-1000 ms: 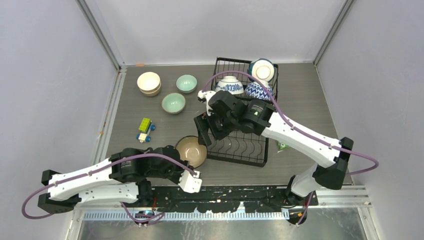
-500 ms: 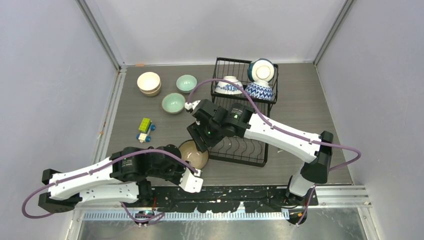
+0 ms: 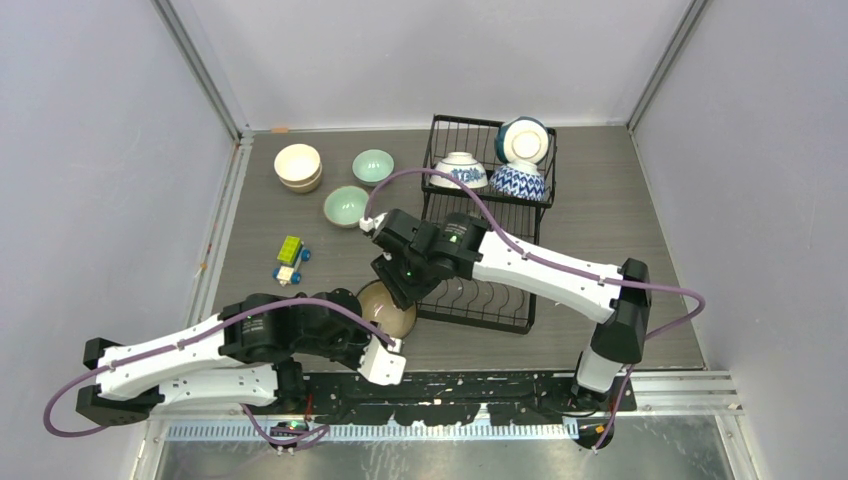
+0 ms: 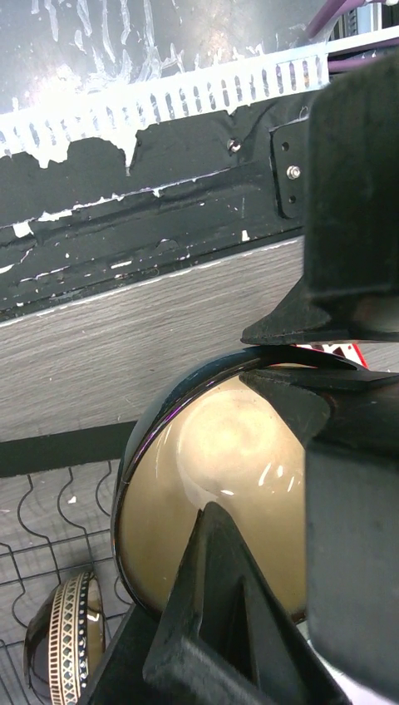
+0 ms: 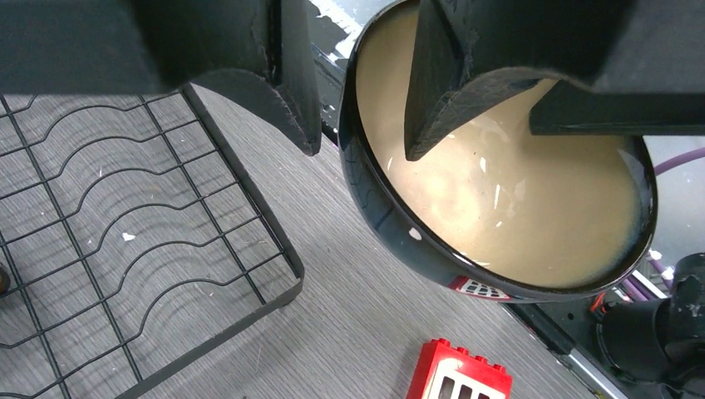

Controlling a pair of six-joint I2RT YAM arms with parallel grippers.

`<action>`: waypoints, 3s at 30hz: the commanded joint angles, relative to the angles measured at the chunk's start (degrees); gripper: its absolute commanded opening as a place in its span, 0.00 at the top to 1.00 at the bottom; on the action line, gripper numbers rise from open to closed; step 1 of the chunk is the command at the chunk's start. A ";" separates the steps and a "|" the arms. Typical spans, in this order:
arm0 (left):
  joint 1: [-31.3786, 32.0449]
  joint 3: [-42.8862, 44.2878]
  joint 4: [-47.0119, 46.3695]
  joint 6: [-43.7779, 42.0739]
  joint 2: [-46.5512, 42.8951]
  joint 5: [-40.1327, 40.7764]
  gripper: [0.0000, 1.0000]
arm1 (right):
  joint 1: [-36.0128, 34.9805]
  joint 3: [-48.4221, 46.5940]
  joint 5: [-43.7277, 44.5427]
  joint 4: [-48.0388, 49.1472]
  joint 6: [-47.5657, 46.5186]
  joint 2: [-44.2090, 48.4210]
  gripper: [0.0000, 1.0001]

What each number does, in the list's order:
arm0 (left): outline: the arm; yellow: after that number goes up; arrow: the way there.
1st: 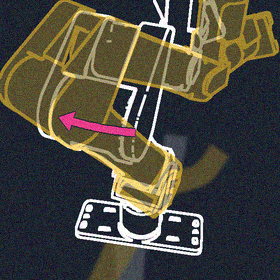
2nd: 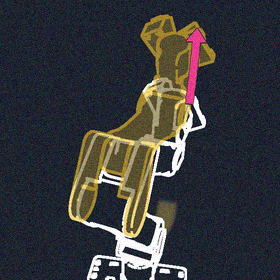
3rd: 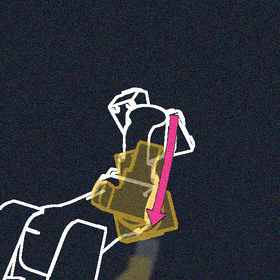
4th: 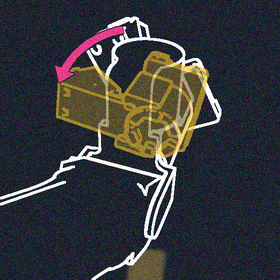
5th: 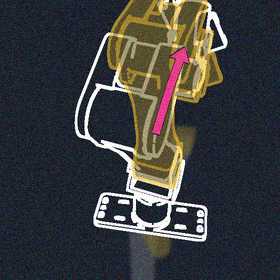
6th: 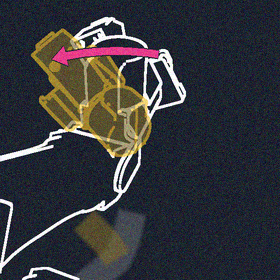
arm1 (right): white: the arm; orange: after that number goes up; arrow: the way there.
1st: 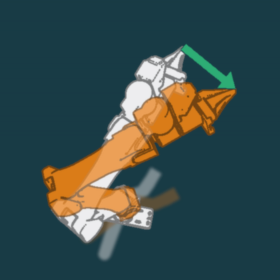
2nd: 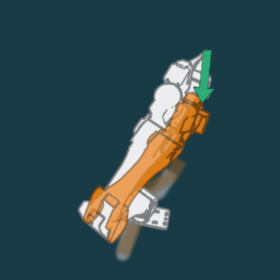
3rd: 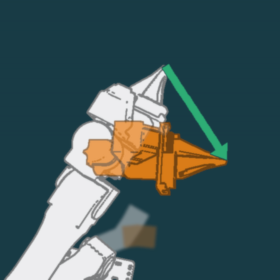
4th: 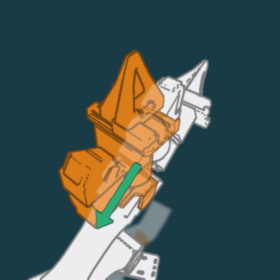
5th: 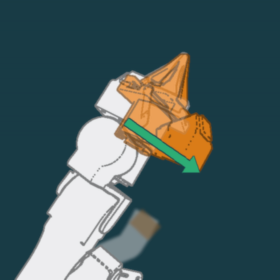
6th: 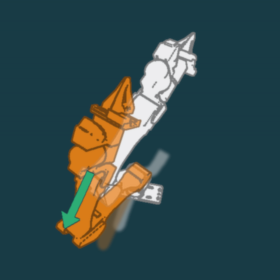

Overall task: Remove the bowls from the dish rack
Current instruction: Place the bowl at the center of the board.

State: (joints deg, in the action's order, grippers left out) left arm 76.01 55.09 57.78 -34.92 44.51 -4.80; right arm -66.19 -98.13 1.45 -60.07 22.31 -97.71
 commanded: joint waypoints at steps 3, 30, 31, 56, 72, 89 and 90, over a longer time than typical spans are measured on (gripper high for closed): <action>0.20 1.59 -5.26 0.54 -1.52 0.55 1.00 | -0.97 -0.19 1.41 0.49 -1.25 -1.23 0.57; 0.27 3.94 -6.82 7.78 -1.80 7.87 0.15 | -2.05 3.07 9.57 5.62 3.08 2.75 0.99; 0.28 3.74 -7.28 8.29 -2.71 9.40 0.02 | -2.09 3.55 10.50 6.49 3.92 3.52 0.99; -0.11 -2.54 -30.53 61.19 -4.35 43.55 0.00 | -1.46 17.20 23.55 18.78 8.36 17.02 0.99; -4.24 2.88 -2.52 119.16 3.81 56.75 0.00 | -1.43 18.86 27.81 22.44 14.35 18.26 0.99; -4.90 5.12 6.69 121.54 11.68 57.81 0.04 | -1.37 14.70 28.85 21.17 16.41 13.89 0.99; -4.93 4.83 6.33 121.24 11.70 57.93 0.07 | -1.31 14.47 28.60 21.26 16.76 13.46 0.99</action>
State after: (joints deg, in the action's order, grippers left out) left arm 71.48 59.46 63.79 85.36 56.86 49.25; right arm -67.70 -79.22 28.08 -44.18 35.92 -84.18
